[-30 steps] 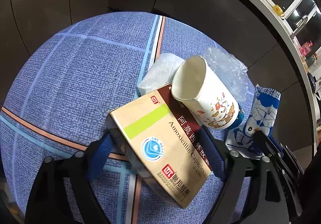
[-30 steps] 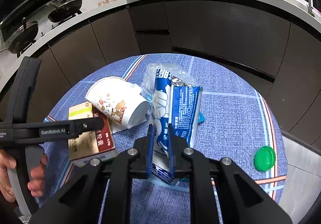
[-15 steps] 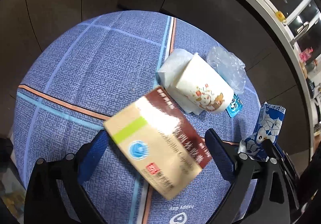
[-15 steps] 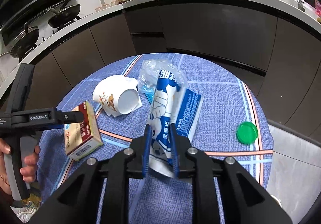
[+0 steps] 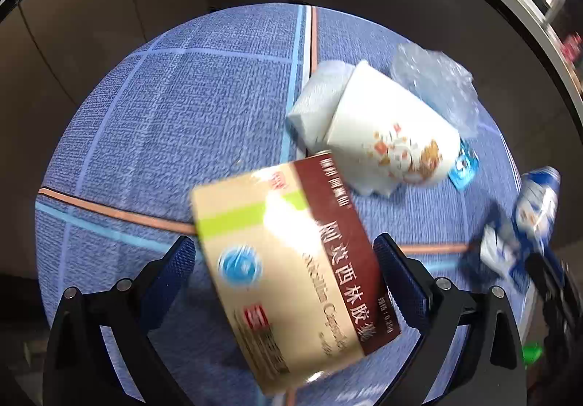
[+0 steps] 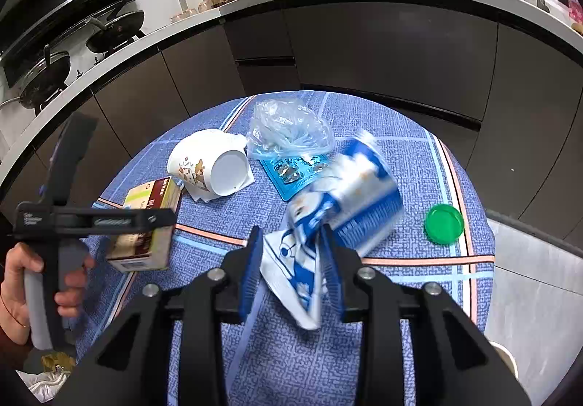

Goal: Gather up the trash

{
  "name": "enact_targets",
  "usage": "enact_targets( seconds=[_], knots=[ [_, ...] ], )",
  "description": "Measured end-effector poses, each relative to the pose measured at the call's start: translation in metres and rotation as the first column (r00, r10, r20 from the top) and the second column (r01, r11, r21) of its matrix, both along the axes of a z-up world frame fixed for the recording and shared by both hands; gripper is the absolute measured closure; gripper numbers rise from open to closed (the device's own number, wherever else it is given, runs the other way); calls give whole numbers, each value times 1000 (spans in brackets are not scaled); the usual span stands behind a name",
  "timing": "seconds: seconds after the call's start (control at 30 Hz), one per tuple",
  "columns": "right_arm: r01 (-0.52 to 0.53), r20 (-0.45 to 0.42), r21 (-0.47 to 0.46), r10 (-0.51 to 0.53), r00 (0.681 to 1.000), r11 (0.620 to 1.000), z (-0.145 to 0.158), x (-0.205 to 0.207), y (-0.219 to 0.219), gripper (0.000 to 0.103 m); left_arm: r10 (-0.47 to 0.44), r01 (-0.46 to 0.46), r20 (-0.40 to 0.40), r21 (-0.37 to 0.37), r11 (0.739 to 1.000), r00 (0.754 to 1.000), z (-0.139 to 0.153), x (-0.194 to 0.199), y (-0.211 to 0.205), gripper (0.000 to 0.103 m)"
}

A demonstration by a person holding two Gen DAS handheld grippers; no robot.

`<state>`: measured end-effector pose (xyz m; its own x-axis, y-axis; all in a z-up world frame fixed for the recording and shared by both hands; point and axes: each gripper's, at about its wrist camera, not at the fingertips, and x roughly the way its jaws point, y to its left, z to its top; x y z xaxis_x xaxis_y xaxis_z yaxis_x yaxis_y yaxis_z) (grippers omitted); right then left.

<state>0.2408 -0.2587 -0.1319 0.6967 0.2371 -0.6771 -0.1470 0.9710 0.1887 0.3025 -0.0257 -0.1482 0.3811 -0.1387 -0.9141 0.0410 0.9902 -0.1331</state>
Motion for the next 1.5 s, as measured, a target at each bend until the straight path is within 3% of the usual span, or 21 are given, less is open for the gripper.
enact_targets(
  seconds=[0.13,0.3,0.47,0.53,0.6,0.63,0.67,0.73,0.93,1.23,1.5],
  knots=[
    [17,6,17,-17,1000,1000,-1,2,-1,53,5,-7,42,43,999,999,11,-14,18,8],
    [91,-16,30,-90,996,995,-2,7,-4,41,-17,15,34,51,999,999,11,-30,29,8],
    [117,-39,2,-117,992,993,-7,17,5,41,-19,18,22,71,997,1000,4,-27,24,8],
    [122,-49,-23,-123,991,992,-10,20,7,44,-24,23,21,68,997,999,2,-24,26,8],
    [125,-76,-19,-126,989,992,-15,23,6,77,-43,41,26,70,997,999,1,-25,28,8],
    [129,-86,-12,-130,988,992,-17,23,5,85,-53,51,31,73,996,998,1,-24,29,9],
    [136,-93,-3,-136,986,991,-19,24,3,87,-60,58,34,79,995,998,-2,-21,29,11],
    [142,-88,13,-140,986,990,-18,22,0,88,-88,84,37,88,993,995,-6,-16,27,32],
    [126,-11,28,-125,992,992,12,3,1,89,-129,122,89,87,989,988,7,-20,25,33],
    [114,133,39,-118,984,993,73,-50,-2,89,-195,202,218,-10,979,956,69,-58,7,33],
    [149,202,12,-149,968,989,103,-122,-26,89,-315,357,288,-105,928,904,110,-98,-30,33]
  ],
)
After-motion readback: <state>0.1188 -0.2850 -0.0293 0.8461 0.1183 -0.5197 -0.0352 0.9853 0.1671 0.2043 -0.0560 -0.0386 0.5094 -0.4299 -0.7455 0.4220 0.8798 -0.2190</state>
